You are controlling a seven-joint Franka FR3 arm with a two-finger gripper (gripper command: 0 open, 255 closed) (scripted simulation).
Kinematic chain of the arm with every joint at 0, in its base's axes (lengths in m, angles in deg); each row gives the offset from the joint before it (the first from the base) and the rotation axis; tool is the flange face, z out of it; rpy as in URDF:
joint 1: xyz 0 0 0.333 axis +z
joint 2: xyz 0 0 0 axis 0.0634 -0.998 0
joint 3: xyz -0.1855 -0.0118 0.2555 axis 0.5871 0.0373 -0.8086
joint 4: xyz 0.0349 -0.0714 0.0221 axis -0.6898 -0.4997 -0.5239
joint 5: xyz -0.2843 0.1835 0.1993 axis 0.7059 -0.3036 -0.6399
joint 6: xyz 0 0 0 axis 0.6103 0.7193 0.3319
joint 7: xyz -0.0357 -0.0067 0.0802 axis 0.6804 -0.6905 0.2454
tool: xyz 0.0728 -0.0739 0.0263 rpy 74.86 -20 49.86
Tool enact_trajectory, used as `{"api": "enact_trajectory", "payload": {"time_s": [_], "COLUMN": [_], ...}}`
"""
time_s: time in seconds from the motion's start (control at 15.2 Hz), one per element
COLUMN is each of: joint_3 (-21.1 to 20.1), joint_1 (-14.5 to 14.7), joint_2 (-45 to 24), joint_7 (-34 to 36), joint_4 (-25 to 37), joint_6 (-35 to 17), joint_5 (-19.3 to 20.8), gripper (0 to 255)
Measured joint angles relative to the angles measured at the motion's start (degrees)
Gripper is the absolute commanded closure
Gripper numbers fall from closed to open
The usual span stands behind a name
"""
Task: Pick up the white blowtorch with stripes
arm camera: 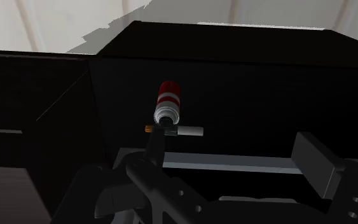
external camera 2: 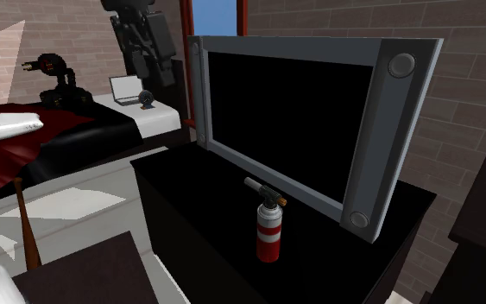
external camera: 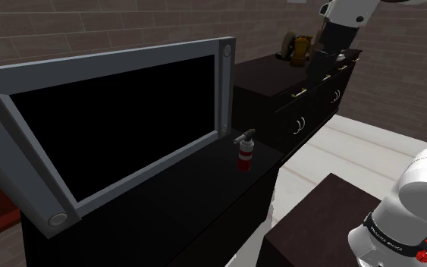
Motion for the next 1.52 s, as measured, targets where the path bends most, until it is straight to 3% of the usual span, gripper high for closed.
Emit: {"api": "enact_trajectory", "payload": {"time_s": [0.2,0.86,1.12,1.52], "joint_3": [1.4,12.8,16.6,20.5], "joint_1": [0.6,5.8,8.1,11.7], "joint_2": [-1.4,-15.5,-23.1,-37.7], "joint_7": [-3.3,-31.0,-42.5,-59.6], "joint_4": [-1.0,-3.6,-2.9,3.1], "joint_6": [-2.0,-15.8,-21.3,-27.4], "joint_5": [0.6,4.2,4.0,0.7], "gripper": [0,0,0,0]}}
